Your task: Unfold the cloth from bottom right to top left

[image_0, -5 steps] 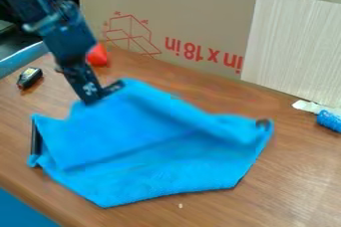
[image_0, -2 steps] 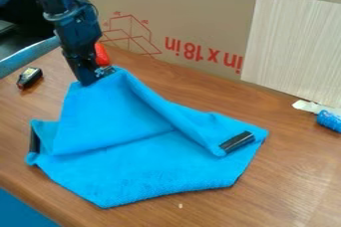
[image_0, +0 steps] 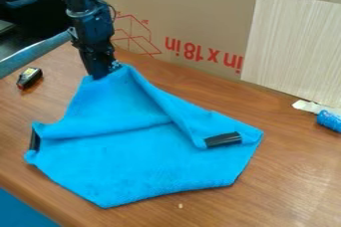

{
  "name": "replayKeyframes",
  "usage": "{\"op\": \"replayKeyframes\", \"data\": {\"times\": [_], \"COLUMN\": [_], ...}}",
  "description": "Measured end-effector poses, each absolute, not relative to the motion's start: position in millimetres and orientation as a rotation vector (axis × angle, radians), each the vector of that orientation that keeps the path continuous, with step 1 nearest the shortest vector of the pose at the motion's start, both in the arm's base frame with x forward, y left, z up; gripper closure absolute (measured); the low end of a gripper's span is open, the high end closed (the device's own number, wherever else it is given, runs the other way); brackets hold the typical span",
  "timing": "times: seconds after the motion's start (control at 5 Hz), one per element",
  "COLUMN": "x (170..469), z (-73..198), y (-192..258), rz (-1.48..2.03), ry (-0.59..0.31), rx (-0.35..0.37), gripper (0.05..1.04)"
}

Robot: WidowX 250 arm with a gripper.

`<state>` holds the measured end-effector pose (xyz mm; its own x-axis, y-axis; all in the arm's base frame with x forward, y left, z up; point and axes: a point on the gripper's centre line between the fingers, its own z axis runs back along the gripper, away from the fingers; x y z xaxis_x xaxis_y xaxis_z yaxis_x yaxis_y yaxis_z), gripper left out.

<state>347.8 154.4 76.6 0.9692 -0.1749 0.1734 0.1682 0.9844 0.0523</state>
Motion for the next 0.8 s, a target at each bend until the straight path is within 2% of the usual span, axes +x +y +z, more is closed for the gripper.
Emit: {"op": "replayKeyframes", "data": {"times": [0.2,0.6,0.8], "x": [360,383,389], "z": [76,95,91], "y": [163,177,184], "rz": [-0.133,-0.059,-0.036], "ry": [-0.173,-0.204,-0.192], "rx": [0.050,0.073,0.092], "gripper": [1.033,1.033,1.033]}}
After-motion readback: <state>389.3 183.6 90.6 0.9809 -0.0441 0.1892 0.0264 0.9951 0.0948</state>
